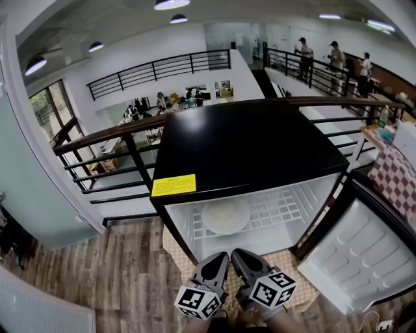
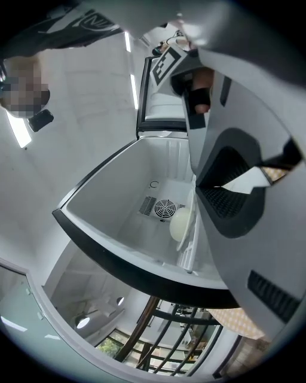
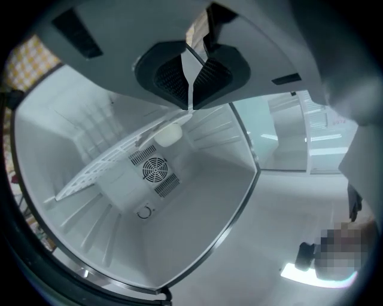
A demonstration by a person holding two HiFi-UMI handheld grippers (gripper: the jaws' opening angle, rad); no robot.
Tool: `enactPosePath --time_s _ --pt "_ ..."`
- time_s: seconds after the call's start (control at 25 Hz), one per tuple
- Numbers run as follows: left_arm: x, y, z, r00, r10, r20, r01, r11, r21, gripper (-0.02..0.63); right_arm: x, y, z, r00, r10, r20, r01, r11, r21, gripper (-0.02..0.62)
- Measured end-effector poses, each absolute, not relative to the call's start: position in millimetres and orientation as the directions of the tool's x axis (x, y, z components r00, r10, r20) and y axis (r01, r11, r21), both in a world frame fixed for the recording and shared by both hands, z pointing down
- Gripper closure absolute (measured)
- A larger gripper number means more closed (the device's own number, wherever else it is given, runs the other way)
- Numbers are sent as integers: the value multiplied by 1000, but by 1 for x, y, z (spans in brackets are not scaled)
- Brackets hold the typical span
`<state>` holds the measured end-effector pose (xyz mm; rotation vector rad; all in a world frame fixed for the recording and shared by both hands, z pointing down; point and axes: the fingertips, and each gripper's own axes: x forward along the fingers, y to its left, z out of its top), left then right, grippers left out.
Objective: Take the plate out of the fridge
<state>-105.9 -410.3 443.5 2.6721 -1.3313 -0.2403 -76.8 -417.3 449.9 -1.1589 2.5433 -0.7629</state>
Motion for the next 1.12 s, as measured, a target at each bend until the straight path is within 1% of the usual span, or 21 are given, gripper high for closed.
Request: enactPosePath --time_s 0.08,0.36,0.56,0.6,0.64,0.68,0.92,1.08,1.12 --pt "-105 -415 444 605 -792 -79 -769 -607 201 598 -75 -425 451 -638 -770 -3 -615 512 -599 552" --pt "-105 -425 449 631 -772 -78 -748 -632 203 598 -77 -442 455 -614 -789 14 -604 458 -652 551" --pt "-111 -431 447 628 -774 -86 -750 -631 200 597 -83 -451 457 -623 -782 12 -546 424 -723 548" --pt "-112 -432 447 626 -775 -87 -751 -629 200 597 -84 -453 457 -623 -782 11 -530 412 -742 534" --pt "-112 -432 447 626 -775 -87 -752 -629 200 598 -85 -455 456 -622 -783 9 -513 399 -760 497" --pt "-112 -433 448 626 -775 -86 -752 -629 199 597 -85 -457 455 -619 -785 6 -498 387 -776 478" --pt "-116 -432 451 626 -775 -82 -754 -629 191 598 -83 -472 448 -586 -810 -15 -417 317 -852 425" --pt "-121 -431 452 618 -782 -83 -758 -621 198 597 -84 -477 451 -560 -828 17 -369 231 -900 410" --pt "-122 -431 452 617 -783 -84 -759 -619 201 598 -85 -479 453 -554 -832 25 -348 204 -915 396"
